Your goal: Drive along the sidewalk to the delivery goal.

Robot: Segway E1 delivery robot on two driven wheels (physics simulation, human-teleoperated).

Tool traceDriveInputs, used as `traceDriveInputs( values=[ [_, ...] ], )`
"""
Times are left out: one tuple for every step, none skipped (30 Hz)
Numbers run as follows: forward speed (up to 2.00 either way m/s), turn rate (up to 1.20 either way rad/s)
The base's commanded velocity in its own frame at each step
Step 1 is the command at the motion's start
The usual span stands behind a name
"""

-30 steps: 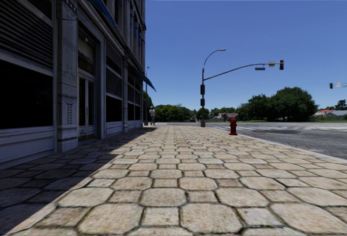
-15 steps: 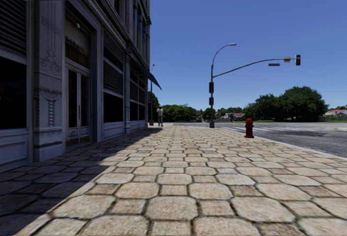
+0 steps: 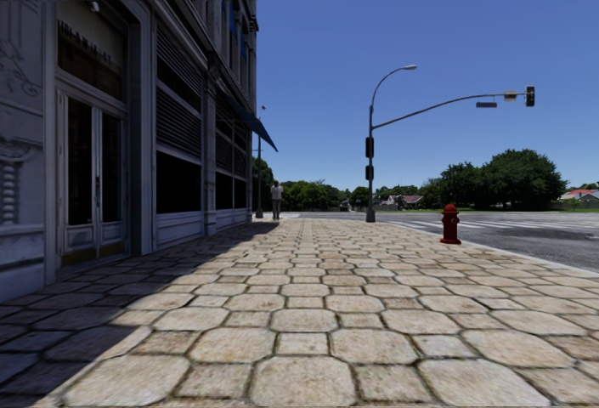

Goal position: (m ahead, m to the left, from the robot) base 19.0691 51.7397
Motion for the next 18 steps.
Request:
traceDriveInputs(
  values=[
    [2.0,0.0],
    [2.0,0.0],
    [2.0,0.0],
    [2.0,0.0],
    [2.0,0.0],
    [2.0,0.0],
    [2.0,0.0],
    [2.0,0.0],
    [2.0,0.0],
    [2.0,0.0],
    [2.0,0.0],
    [2.0,0.0],
    [2.0,0.0],
    [2.0,0.0],
    [2.0,0.0],
    [2.0,0.0],
    [2.0,0.0],
    [2.0,0.0]
  ],
)
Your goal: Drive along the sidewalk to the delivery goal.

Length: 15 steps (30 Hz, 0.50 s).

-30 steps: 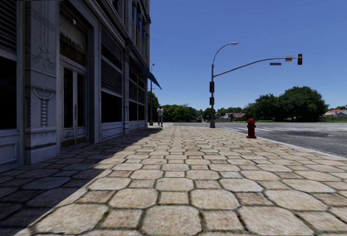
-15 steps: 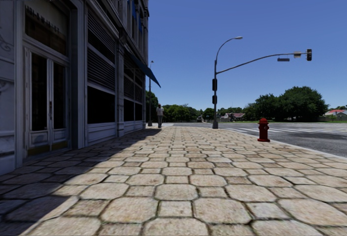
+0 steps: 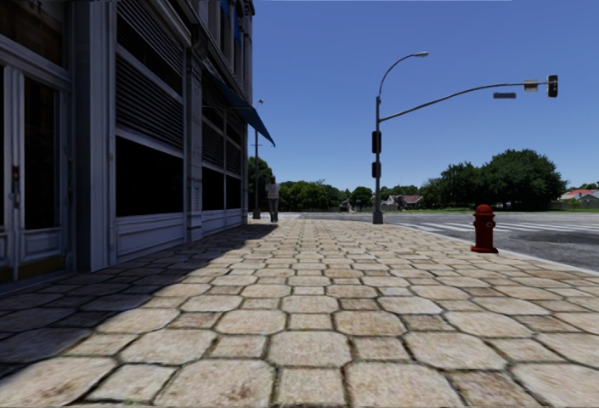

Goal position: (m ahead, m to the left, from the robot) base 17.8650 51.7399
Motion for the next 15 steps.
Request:
traceDriveInputs(
  values=[
    [2.0,0.0],
    [2.0,0.0],
    [2.0,0.0],
    [2.0,0.0],
    [2.0,0.0],
    [2.0,0.0],
    [2.0,0.0],
    [2.0,0.0],
    [2.0,0.0],
    [2.0,0.0],
    [2.0,0.0],
    [2.0,0.0],
    [2.0,0.0],
    [2.0,0.0],
    [2.0,0.0]
  ],
)
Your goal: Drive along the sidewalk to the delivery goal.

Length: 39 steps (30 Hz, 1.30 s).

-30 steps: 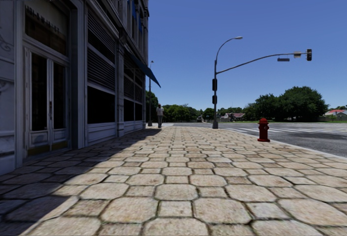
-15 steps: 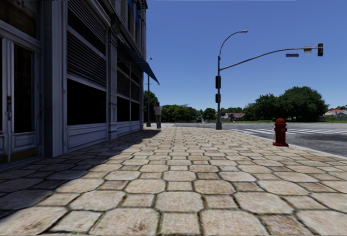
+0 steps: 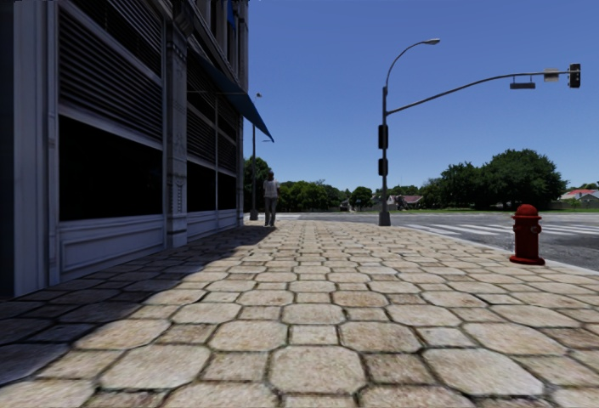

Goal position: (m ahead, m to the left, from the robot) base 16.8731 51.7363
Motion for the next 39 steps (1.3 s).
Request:
traceDriveInputs(
  values=[
    [2.0,0.0],
    [2.0,0.0],
    [2.0,0.0],
    [2.0,0.0],
    [2.0,0.0],
    [2.0,0.0],
    [2.0,0.0],
    [2.0,0.0],
    [2.0,0.0],
    [2.0,0.0],
    [2.0,0.0],
    [2.0,0.0],
    [2.0,0.0],
    [2.0,0.0],
    [2.0,0.0],
    [2.0,0.0],
    [2.0,0.0],
    [2.0,0.0],
    [2.0,0.0],
    [2.0,0.0],
    [2.0,0.0],
    [2.0,0.0],
    [2.0,0.0],
    [2.0,0.0],
    [2.0,0.0],
    [2.0,0.0],
    [2.0,0.0],
    [2.0,0.0],
    [2.0,0.0],
    [2.0,0.0],
    [2.0,0.0],
    [2.0,0.0],
    [2.0,0.0],
    [2.0,0.0],
    [2.0,0.0],
    [2.0,0.0],
    [2.0,0.0],
    [2.0,0.0],
    [2.0,0.0]
  ],
)
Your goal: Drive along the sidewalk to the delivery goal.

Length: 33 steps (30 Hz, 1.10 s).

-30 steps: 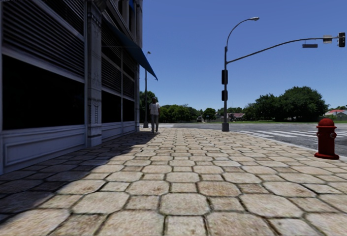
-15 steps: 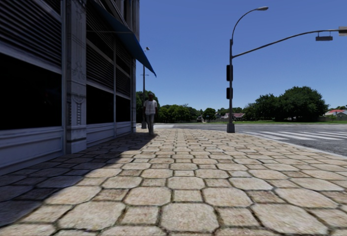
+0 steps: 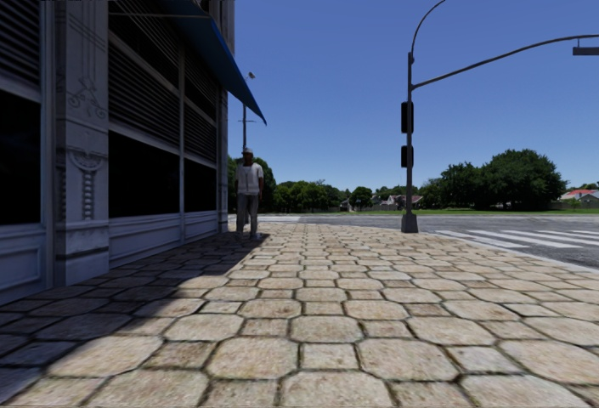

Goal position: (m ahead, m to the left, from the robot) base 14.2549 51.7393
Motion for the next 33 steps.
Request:
traceDriveInputs(
  values=[
    [2.0,0.0],
    [2.0,-0.42],
    [2.0,-1.2],
    [2.0,-1.2],
    [2.0,-1.2],
    [2.0,-1.2],
    [2.0,-0.87],
    [2.0,-0.08],
    [2.0,-0.04],
    [2.0,-0.03],
    [2.0,-0.02],
    [2.0,-0.01],
    [2.0,-0.01],
    [2.0,-0.01],
    [2.0,-0.01],
    [2.0,-0.01],
    [2.0,-0.01],
    [2.0,-0.01],
    [2.0,-0.01],
    [2.0,-0.01],
    [2.0,-0.01],
    [2.0,-0.01],
    [2.0,-0.01],
    [2.0,-0.01],
    [2.0,-0.01],
    [2.0,-0.01],
    [2.0,-0.01],
    [2.0,-0.01],
    [2.0,-0.01],
    [2.0,-0.01],
    [2.0,-0.01],
    [2.0,-0.01],
    [2.0,-0.01]
  ],
)
